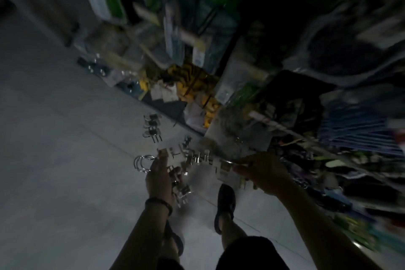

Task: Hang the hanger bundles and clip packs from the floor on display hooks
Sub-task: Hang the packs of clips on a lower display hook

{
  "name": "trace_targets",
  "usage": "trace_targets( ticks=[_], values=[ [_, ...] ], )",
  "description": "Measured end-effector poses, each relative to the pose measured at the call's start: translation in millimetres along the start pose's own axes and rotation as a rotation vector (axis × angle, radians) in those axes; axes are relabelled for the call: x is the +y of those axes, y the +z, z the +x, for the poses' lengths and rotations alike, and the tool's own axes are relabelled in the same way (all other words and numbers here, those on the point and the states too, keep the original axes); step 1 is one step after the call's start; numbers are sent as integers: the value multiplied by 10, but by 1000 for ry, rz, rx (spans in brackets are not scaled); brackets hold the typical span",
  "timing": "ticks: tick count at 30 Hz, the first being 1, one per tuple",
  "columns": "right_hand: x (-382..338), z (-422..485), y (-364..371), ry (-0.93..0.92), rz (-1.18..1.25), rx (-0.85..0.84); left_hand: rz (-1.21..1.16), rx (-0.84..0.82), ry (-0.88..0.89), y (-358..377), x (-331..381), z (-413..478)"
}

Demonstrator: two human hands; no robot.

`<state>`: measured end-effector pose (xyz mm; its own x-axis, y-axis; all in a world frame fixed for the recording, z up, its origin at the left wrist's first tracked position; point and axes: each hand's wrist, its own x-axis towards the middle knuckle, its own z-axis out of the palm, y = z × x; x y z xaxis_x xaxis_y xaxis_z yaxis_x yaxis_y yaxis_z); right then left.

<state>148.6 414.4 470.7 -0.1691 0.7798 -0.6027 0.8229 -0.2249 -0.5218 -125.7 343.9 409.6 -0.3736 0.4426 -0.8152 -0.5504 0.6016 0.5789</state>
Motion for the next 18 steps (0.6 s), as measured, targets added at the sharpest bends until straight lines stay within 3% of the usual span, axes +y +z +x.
trace_targets(
  ticks=[2, 5, 8, 18],
  values=[
    [-95, -323, -285, -22, -14, 59, -44, -111, 26, 150, 295, -475],
    [-198, -790, -695, -69, -52, 189, -183, -466, -51, 468, 662, -1206],
    [-182, -991, -905, -83, -147, 258, -235, -651, -48, 739, 799, -1557],
    [225, -1646, -1797, -134, -270, 579, -285, -924, 14, 2108, 1128, -2599]
  ],
)
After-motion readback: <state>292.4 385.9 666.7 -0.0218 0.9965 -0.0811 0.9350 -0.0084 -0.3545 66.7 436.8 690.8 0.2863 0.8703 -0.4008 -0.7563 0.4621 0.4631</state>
